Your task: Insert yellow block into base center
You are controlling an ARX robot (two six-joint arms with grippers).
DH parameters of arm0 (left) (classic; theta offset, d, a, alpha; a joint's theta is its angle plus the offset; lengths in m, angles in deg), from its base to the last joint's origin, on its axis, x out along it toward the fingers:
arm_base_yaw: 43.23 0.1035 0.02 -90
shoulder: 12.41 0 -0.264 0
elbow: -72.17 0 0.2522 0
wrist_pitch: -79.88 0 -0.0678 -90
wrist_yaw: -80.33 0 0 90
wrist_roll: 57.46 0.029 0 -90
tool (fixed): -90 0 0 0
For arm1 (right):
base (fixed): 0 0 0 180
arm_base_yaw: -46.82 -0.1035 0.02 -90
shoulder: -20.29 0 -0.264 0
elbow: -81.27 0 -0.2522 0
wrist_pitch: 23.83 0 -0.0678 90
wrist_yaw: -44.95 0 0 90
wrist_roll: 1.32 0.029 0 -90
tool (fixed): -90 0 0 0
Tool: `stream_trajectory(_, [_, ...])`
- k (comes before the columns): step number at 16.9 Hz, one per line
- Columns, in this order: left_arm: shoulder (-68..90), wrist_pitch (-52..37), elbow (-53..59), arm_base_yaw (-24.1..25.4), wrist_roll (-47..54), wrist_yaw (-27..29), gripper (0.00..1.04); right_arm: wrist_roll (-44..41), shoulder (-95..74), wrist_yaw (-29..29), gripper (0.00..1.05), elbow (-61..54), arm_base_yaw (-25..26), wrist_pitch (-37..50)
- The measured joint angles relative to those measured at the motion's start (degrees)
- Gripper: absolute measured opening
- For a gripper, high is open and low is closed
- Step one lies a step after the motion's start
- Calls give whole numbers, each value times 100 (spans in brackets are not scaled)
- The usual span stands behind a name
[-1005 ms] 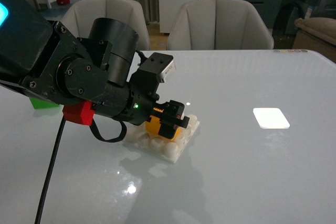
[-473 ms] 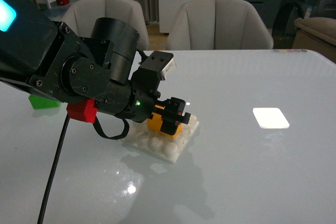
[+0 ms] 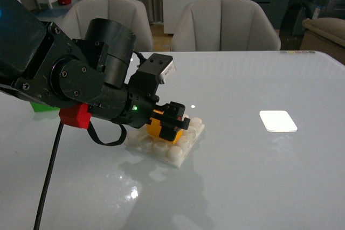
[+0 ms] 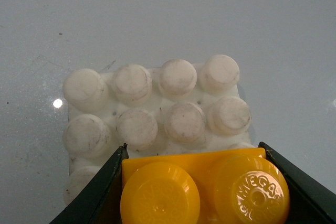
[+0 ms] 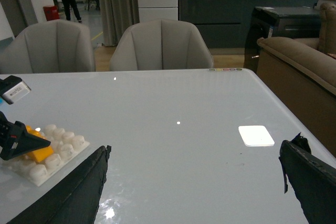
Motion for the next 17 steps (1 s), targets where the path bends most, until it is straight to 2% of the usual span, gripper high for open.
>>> stream_trajectory(5, [133, -68, -83, 39, -221, 227, 65, 0, 0, 2, 98, 0, 0, 0])
stream_trajectory(10, [232, -164, 15, 116, -258, 125, 65, 0, 0, 2, 98, 0, 0, 0])
stream_trajectory(13, [199, -271, 101, 98, -323, 61, 96, 0, 0, 0, 98, 0, 0, 0])
stream_trajectory(14, [162, -299, 131, 74, -345, 87, 99, 0, 0, 2, 98, 0, 0, 0])
stream_trajectory(17, [-118, -330, 214, 72, -461, 219, 98, 0, 0, 2, 98, 0, 0, 0])
